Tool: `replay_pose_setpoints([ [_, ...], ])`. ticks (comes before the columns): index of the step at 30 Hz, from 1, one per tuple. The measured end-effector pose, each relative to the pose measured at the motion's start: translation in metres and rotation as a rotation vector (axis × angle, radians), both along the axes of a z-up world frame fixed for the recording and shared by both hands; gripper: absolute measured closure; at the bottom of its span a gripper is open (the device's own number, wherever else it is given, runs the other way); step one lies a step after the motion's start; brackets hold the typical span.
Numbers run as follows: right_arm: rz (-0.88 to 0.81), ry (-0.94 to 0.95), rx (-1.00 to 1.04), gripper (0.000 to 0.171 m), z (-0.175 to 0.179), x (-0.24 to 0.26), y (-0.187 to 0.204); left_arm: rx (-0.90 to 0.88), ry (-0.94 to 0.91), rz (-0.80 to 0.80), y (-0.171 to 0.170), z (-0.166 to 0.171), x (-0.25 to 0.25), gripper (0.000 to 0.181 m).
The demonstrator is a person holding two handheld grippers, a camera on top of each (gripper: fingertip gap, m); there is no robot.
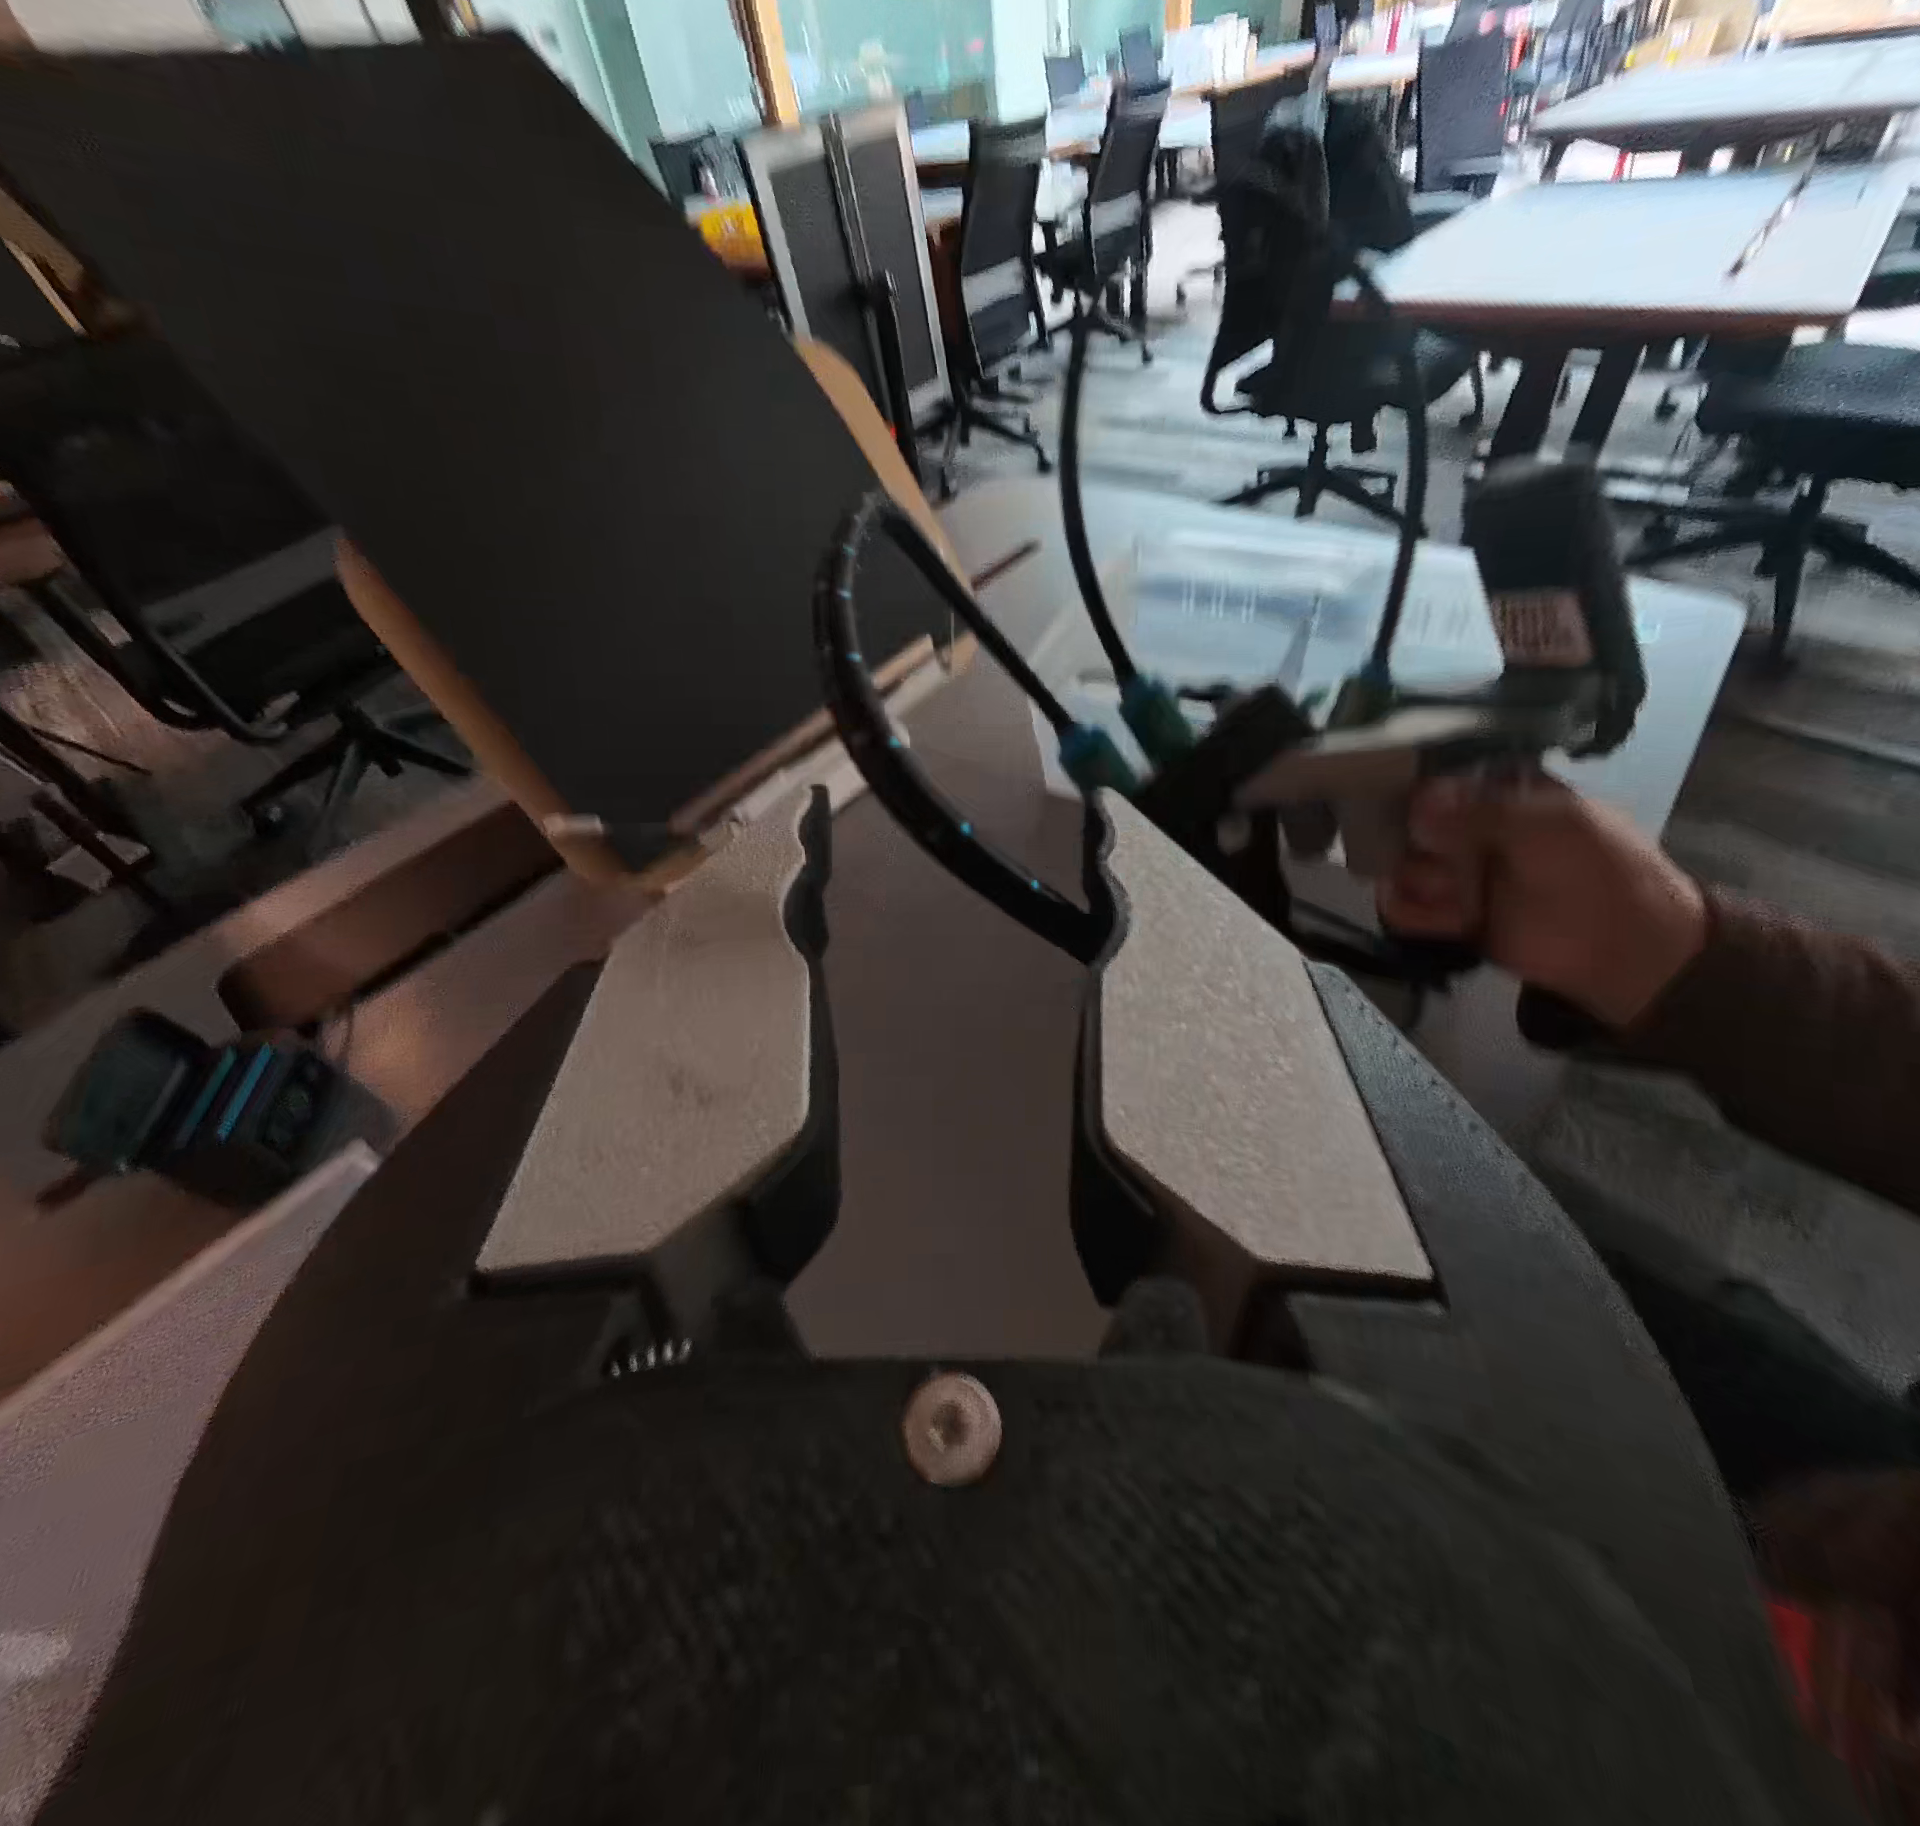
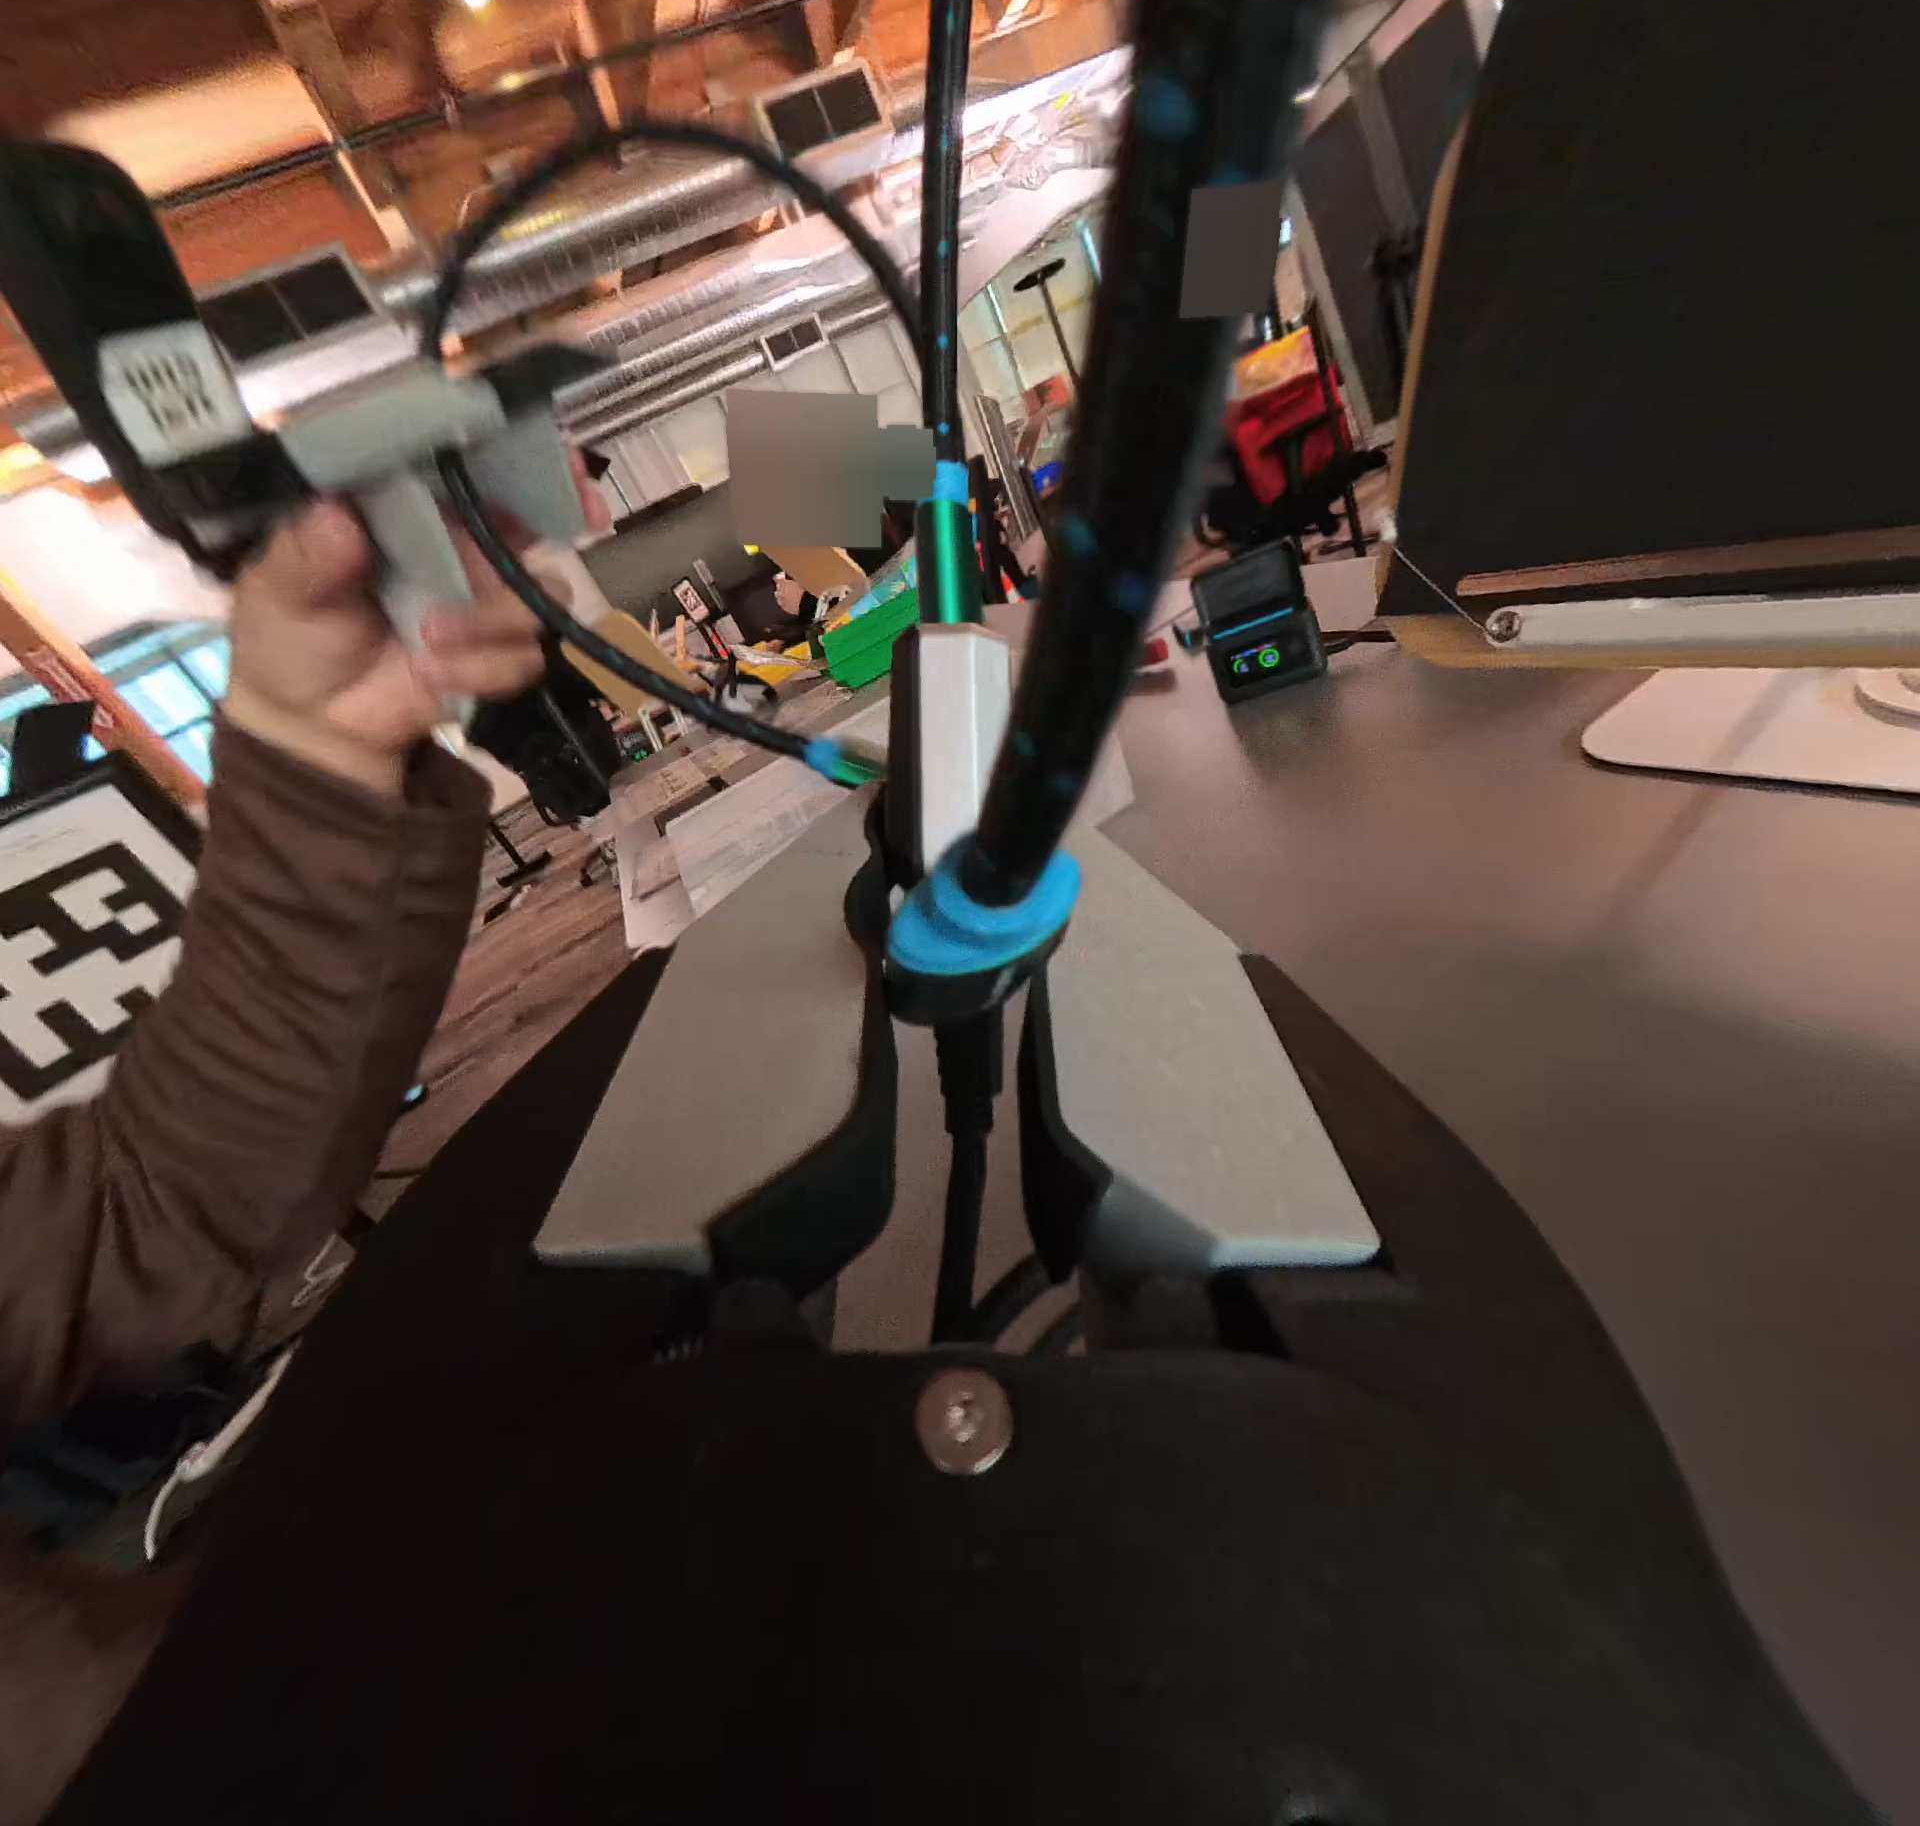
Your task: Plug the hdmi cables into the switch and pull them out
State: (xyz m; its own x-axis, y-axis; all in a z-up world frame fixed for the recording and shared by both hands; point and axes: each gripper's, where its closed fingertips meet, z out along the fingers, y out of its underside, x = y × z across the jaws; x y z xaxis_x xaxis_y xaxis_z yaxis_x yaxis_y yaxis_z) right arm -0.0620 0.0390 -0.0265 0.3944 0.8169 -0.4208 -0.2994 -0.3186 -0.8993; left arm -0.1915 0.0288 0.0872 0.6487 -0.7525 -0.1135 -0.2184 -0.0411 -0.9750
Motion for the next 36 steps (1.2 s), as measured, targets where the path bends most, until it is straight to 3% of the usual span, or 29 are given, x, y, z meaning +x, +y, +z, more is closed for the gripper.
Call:
replay_pose_setpoints([
  [3,0.013,0.035,-0.031,0.154,-0.005,0.000,0.003,-0.089,0.022,-0.014,-0.009,-0.059,-0.011,0.133],
  [5,0.001,0.020,-0.043,0.154,-0.012,-0.002,0.006,-0.167,-0.049,-0.063,-0.020,-0.079,-0.016,0.134],
  [7,0.014,0.053,-0.053,0.154,-0.013,-0.003,0.005,-0.216,-0.111,-0.156,-0.042,-0.088,-0.019,0.150],
  [11,0.044,0.162,-0.092,0.154,-0.006,0.000,0.009,-0.228,-0.199,-0.380,-0.092,-0.087,-0.002,0.151],
  [14,0.031,0.146,-0.090,0.154,-0.008,-0.004,0.013,-0.214,-0.336,-0.389,-0.091,-0.067,0.023,0.154],
  [18,-0.017,0.072,-0.061,0.154,-0.014,-0.015,0.011,-0.309,-0.441,-0.601,-0.115,-0.052,0.075,0.154],
  [21,-0.008,0.034,-0.043,0.154,-0.016,-0.022,0.005,-0.234,-0.284,-0.364,-0.079,-0.074,0.098,0.150],
  [24,-0.002,0.040,-0.023,0.154,-0.012,-0.021,-0.001,-0.165,-0.125,-0.101,-0.027,-0.102,0.087,0.144],
  [26,0.009,0.079,-0.012,0.154,-0.008,-0.016,-0.005,-0.165,-0.068,-0.045,-0.008,-0.119,0.079,0.136],
  [31,0.266,0.238,-0.001,0.155,0.005,-0.020,-0.031,-0.242,-0.204,-0.248,-0.012,-0.125,0.092,0.125],
  [33,0.333,0.233,-0.027,0.154,0.001,-0.027,-0.037,-0.276,-0.284,-0.378,-0.022,-0.116,0.099,0.147],
  [36,0.333,0.192,-0.038,0.154,-0.004,-0.031,-0.037,-0.310,-0.317,-0.465,-0.024,-0.117,0.098,0.153],
])
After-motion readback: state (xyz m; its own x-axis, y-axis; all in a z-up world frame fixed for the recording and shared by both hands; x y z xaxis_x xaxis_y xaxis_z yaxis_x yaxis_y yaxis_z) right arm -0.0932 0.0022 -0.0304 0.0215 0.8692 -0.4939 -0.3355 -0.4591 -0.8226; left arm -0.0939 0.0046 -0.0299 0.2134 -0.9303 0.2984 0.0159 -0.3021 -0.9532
